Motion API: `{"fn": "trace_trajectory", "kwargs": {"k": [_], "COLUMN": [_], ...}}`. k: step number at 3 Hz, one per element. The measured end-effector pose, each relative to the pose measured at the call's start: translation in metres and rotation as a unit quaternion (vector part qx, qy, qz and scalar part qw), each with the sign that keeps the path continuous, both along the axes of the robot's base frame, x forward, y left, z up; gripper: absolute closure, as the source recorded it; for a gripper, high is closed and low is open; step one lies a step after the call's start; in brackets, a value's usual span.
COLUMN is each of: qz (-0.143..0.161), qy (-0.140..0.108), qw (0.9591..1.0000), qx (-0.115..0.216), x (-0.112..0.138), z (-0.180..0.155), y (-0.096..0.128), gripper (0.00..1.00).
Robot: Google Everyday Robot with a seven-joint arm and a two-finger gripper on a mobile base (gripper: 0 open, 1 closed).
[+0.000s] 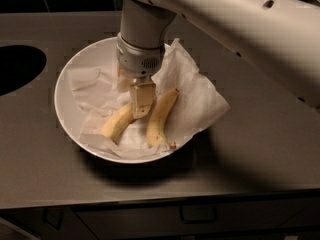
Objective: Pick banana from white bowl
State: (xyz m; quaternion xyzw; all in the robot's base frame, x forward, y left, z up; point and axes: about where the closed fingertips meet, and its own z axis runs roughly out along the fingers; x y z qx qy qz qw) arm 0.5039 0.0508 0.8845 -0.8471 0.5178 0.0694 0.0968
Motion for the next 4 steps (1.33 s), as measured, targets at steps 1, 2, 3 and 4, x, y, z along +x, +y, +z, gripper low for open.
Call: {"fn": "trace_trajectory", "kwargs": {"k": [1,2,3,4], "qz": [-0.003,-0.004,0.0,0.004], "qy": [0.006,0.008,0.011,0.015], "qw": [1.0,0.9999,0.9998,0.9997], "qx": [-0.004,-0.007,-0.016,-0.021], "x": [0.0,0.001,0.006,0.011], "z": [-0.008,-0.011,-0.017,-0.023], "y": [-0.005,-0.006,-0.005,-0.003], "gripper": [0.42,0.42,0.43,0.42]}}
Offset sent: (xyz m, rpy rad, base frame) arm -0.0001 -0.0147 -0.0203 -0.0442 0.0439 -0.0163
